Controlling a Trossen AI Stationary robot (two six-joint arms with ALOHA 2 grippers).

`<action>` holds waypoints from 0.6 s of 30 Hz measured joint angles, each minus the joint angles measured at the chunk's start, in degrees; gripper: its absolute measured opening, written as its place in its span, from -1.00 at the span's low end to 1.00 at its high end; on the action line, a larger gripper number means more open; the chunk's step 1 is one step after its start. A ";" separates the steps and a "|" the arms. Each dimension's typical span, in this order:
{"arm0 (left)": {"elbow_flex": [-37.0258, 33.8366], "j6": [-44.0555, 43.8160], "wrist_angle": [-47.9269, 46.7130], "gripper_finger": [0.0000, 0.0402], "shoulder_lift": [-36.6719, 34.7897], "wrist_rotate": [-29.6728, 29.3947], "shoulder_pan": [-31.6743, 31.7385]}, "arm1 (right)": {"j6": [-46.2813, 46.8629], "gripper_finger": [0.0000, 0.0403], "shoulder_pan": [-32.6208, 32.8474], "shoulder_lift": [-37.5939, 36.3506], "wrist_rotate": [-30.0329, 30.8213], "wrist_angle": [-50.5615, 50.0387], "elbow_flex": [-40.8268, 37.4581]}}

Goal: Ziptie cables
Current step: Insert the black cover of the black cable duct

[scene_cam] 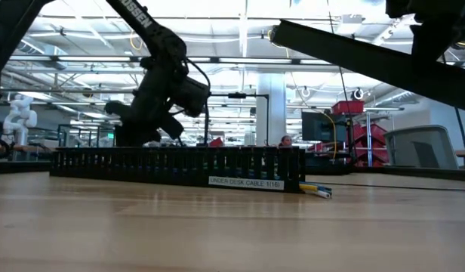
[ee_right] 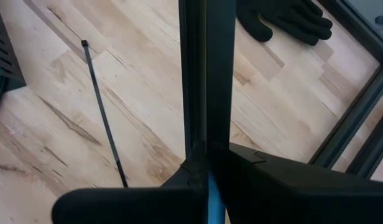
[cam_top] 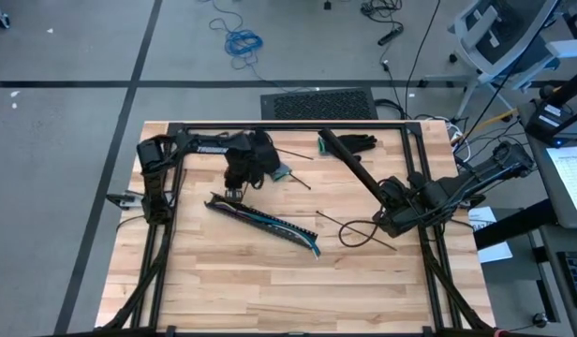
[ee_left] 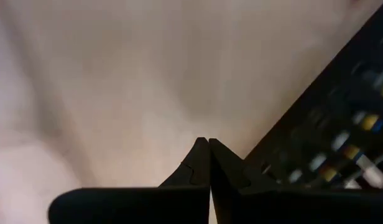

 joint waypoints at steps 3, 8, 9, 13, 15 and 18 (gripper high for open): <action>-1.02 -1.41 2.20 -1.00 0.00 0.07 -2.19 | -0.05 -0.95 0.00 0.00 -0.02 0.01 -0.02; -1.55 -4.97 -0.66 -1.00 0.00 2.85 -6.38 | -0.12 -0.96 0.00 0.00 0.05 -0.08 -0.02; -1.57 -6.20 -1.07 -1.00 0.00 3.35 -7.38 | -0.10 -0.96 0.00 0.00 0.08 -0.08 -0.02; -1.57 -9.25 -0.90 -1.00 0.00 6.50 -11.74 | -0.12 -0.96 0.00 0.00 0.10 -0.55 -0.02; -1.57 -10.63 -0.38 -1.00 0.00 7.39 -13.88 | -0.12 -0.96 0.00 0.00 0.17 -0.52 -0.02; -1.57 -11.86 -0.12 -1.00 0.00 7.74 -16.54 | -0.12 -0.96 0.00 0.00 0.19 -0.56 -0.02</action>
